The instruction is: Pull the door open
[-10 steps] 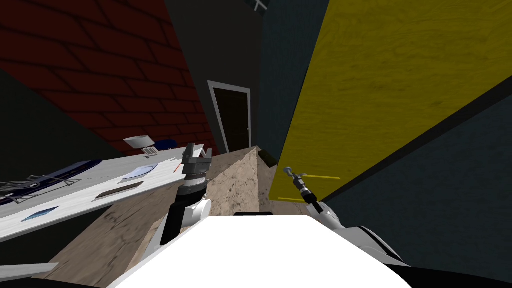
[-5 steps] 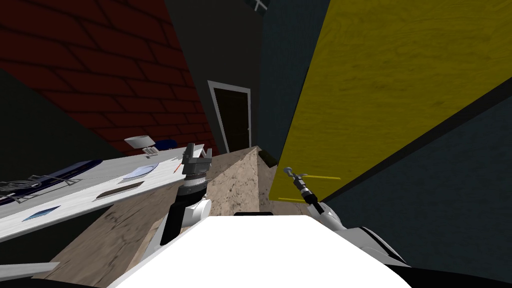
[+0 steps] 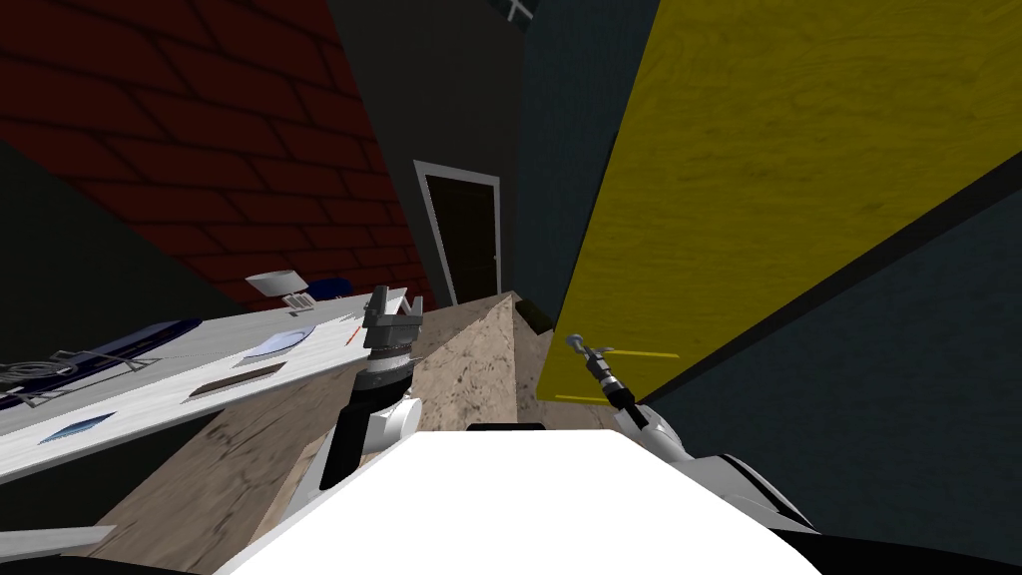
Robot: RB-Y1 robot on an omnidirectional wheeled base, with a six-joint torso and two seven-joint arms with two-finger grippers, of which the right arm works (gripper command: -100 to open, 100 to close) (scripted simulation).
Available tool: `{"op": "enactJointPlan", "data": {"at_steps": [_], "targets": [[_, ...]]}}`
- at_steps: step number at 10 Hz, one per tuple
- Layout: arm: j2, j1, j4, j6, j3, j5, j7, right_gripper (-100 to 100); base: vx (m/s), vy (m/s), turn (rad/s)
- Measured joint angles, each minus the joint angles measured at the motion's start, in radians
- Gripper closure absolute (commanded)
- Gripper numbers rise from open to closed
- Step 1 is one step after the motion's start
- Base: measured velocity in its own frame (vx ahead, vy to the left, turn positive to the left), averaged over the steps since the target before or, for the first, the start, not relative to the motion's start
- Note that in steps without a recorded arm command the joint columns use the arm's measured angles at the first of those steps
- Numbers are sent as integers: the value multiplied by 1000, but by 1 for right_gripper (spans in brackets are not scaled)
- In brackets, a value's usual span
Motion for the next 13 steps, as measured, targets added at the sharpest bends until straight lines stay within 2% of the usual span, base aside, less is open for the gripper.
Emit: {"op": "enactJointPlan", "data": {"at_steps": [4, 5, 7, 10, 11, 13], "targets": [[1, -1, 2, -1, 0, 0, 1, 100, 1, 2, 6], [-8, 18, -20, -2, 1, 1, -6, 100, -2, -4, -13], [-11, 13, 0, -20, 5, 4, -12, 100, 1, 2, 5], [-10, 14, -1, -23, 6, 4, -11, 100, -1, -4, -10], [-10, 8, 12, -29, 6, 4, -11, 100, 0, 0, 0], [-10, 12, 4, -25, 6, 4, -11, 100, 0, 0, 0]]}}
